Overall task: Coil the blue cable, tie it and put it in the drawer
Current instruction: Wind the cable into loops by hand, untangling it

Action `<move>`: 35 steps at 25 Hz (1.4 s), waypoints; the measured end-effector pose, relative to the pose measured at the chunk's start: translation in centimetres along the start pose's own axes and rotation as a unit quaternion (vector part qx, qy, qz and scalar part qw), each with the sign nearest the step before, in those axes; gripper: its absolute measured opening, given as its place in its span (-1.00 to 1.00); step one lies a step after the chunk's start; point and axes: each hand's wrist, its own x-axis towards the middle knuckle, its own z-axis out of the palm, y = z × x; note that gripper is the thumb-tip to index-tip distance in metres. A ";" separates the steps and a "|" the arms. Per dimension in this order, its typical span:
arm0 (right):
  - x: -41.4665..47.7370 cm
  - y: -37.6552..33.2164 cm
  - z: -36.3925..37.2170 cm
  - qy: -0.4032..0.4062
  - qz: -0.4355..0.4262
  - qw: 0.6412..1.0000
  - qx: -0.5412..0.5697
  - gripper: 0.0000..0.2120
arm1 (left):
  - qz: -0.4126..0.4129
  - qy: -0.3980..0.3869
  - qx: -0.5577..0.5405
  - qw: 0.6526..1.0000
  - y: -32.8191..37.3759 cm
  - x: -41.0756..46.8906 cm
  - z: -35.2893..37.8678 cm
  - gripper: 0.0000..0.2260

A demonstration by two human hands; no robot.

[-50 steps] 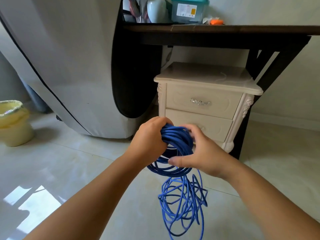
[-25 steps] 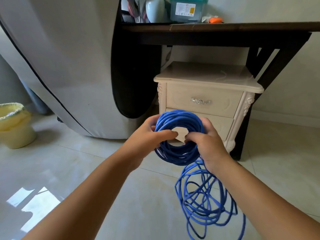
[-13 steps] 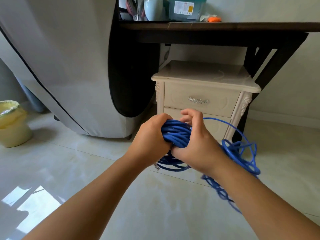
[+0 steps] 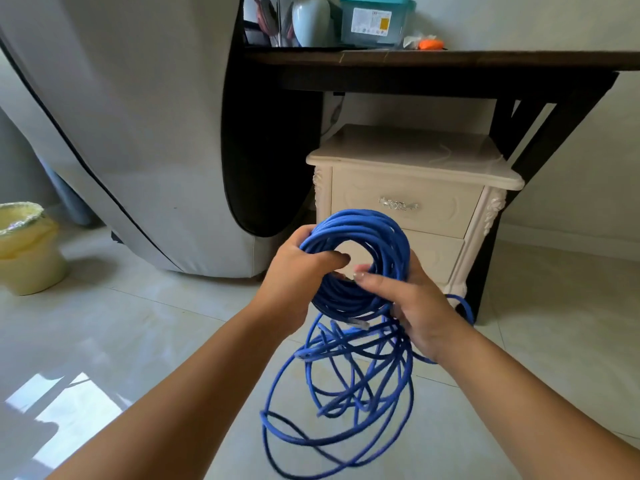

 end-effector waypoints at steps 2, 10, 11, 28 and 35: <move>0.6 0.2 0.2 0.070 0.000 0.996 0.057 -0.51 | -0.030 -0.039 0.004 0.999 -0.4 0.0 0.0 -0.63; 0.7 -0.6 0.2 0.136 -0.091 0.966 -0.202 -0.57 | 0.020 -0.162 0.249 0.955 0.7 -0.6 -1.5 -0.13; 0.3 -0.5 0.5 0.108 -0.120 0.948 -0.275 -0.56 | 0.074 -0.163 0.328 0.928 0.5 -0.5 -1.4 -0.10; -1.3 -1.6 -0.4 -0.068 -0.057 0.994 -0.062 -0.15 | 0.055 0.008 0.075 0.996 0.7 -0.2 -0.7 -0.75; -1.7 -2.2 -1.4 -0.176 -0.015 0.984 0.028 0.09 | -0.109 0.074 -0.090 0.987 0.4 -0.4 -0.6 -0.84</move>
